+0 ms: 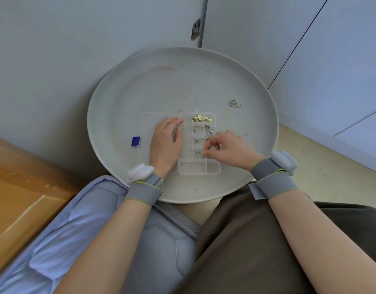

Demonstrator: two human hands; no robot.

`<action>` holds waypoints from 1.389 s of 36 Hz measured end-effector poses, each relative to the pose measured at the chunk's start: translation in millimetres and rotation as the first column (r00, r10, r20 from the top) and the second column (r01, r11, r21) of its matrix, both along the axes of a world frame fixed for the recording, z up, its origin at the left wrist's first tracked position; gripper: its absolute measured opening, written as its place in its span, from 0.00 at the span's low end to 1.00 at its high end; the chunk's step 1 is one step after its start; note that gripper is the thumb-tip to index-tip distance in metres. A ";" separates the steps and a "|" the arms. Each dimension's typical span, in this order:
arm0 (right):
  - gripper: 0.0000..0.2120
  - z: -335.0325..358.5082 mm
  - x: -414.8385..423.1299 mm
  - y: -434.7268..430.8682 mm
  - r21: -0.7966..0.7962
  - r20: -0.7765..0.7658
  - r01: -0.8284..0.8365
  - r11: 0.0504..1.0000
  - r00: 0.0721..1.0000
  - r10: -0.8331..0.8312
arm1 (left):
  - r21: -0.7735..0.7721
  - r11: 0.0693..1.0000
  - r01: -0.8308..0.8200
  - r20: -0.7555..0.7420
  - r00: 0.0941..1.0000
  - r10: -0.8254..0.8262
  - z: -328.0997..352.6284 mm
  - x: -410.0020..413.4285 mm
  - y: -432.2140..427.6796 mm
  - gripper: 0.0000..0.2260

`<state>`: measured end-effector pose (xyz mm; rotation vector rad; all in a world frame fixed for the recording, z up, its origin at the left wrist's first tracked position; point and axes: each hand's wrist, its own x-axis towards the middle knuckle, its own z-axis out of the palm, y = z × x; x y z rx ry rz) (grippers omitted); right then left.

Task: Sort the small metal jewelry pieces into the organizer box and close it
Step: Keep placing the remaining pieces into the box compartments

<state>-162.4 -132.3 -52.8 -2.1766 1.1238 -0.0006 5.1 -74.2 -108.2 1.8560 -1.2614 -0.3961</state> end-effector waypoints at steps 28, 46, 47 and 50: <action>0.09 -17.8 -8.2 -76.3 -0.320 0.294 0.547 0.773 0.833 -0.468 | -0.025 1.000 0.010 0.010 1.000 -0.010 1.0 0.0 -2.8 0.13; 0.20 -42.7 -3.0 -122.8 -0.369 0.019 0.315 0.875 0.943 -0.331 | -0.015 1.000 0.014 -0.017 1.000 -0.014 4.1 -3.3 -4.0 0.14; 0.18 -42.5 -3.3 -121.7 -0.387 0.034 0.308 0.869 0.947 -0.321 | -0.016 1.000 0.016 -0.015 1.000 -0.016 4.7 -3.5 -3.5 0.14; 0.13 -37.9 -3.8 -117.3 -0.433 0.079 0.312 0.846 0.948 -0.309 | -0.023 1.000 0.016 -0.010 1.000 -0.016 5.8 -4.1 -3.6 0.13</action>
